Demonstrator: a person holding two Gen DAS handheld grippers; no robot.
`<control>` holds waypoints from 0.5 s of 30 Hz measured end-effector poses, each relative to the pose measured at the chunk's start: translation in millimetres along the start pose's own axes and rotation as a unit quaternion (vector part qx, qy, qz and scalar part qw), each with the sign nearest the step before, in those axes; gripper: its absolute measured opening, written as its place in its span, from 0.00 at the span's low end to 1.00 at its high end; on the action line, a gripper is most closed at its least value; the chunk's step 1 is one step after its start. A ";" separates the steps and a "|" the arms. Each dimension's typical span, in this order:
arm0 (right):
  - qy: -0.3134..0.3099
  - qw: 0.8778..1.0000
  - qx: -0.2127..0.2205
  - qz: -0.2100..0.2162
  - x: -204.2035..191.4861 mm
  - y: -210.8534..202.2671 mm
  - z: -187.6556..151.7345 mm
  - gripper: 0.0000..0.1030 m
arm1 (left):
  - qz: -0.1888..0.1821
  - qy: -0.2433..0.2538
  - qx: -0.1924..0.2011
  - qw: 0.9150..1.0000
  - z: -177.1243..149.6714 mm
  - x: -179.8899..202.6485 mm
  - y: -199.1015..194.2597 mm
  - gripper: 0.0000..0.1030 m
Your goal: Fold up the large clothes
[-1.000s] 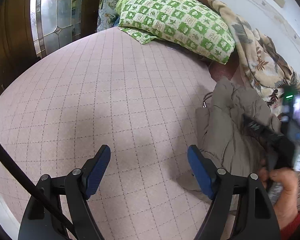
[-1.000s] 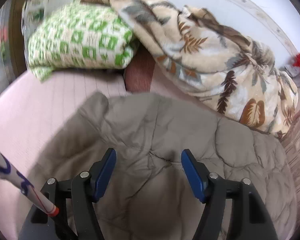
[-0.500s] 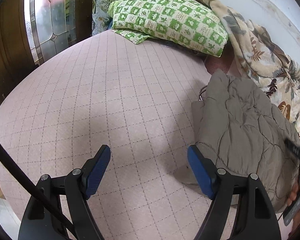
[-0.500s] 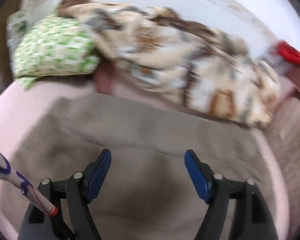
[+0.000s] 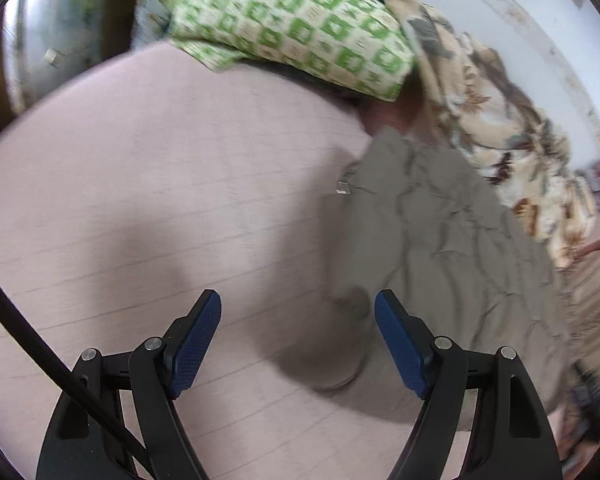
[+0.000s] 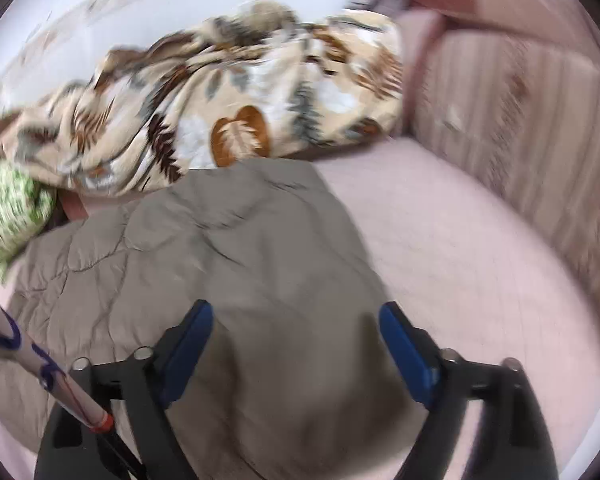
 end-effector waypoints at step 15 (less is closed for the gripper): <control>0.097 0.967 -0.126 0.200 9.0 92.3 -46.6 0.98 | -0.158 0.002 -0.122 0.980 -2.8 59.7 100.4 0.72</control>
Point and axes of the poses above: each gripper's, at about its wrist camera, not at the fingertips, and y roughly the way its jaws point, x to its right, z to its top, the point moved 10 cm from there along y, roughly the way its jaws point, and after that the axes turned 4 degrees about -z, right-handed, at the moved point
